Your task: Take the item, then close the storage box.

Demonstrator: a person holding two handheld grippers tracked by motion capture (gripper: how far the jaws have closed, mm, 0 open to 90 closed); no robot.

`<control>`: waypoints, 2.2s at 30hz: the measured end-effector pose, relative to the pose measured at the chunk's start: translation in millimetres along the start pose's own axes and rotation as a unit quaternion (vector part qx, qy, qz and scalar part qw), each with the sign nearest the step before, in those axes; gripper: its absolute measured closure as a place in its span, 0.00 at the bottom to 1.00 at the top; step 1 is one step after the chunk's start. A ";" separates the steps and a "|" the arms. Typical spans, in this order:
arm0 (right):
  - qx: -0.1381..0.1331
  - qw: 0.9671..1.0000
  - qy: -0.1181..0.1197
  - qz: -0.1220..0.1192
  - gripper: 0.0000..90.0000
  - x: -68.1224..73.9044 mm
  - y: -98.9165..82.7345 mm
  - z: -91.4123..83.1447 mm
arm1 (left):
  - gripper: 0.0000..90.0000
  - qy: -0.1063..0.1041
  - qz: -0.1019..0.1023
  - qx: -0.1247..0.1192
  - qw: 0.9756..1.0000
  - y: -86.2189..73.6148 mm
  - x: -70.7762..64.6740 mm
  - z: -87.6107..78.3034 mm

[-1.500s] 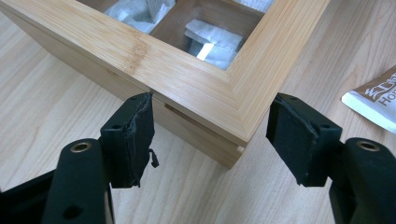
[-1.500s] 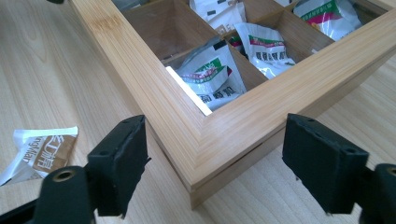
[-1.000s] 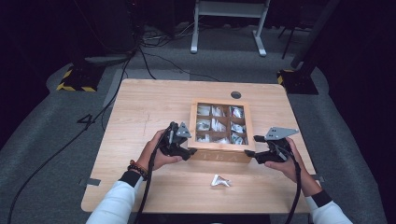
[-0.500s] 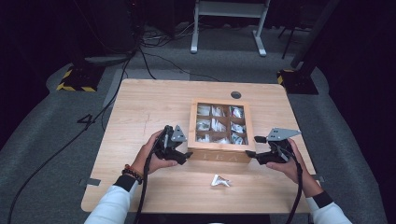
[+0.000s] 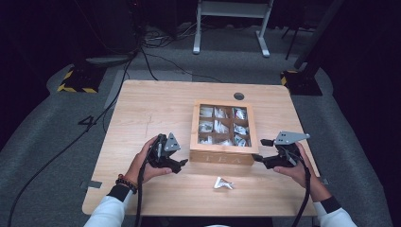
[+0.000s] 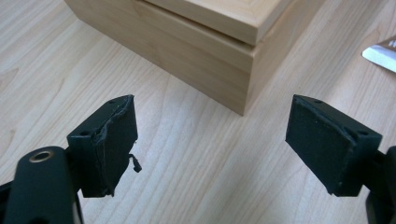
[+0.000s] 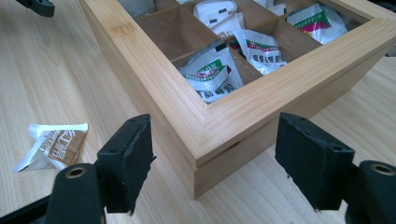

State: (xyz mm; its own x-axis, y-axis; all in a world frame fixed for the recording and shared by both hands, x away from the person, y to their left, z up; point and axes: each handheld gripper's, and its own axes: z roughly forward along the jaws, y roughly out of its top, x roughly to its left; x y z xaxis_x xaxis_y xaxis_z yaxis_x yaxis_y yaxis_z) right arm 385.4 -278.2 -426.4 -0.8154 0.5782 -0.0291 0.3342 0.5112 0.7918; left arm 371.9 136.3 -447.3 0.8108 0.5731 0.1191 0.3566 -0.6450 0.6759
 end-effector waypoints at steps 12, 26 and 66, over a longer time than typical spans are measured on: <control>0.008 1.000 -0.002 -0.008 0.31 -0.9 -10.3 -4.9 | 0.21 0.013 0.000 0.008 1.000 -19.8 -2.6 -5.8; 0.013 1.000 -0.011 -0.004 0.30 -4.3 -32.1 -13.5 | 0.20 0.015 -0.001 0.024 1.000 -49.4 -6.9 -11.8; 0.039 0.993 -0.066 0.090 0.27 -20.2 -131.0 -45.4 | 0.18 0.002 -0.101 -0.002 0.995 -121.3 8.1 -33.3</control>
State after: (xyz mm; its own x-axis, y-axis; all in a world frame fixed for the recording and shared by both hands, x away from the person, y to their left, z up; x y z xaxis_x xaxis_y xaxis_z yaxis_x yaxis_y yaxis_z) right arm 336.6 -385.7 -501.9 -0.6709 0.7411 0.0251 0.5090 0.4356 0.7424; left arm 319.8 236.1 -504.2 0.7205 0.6933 -0.0172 0.5108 -0.5137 0.6893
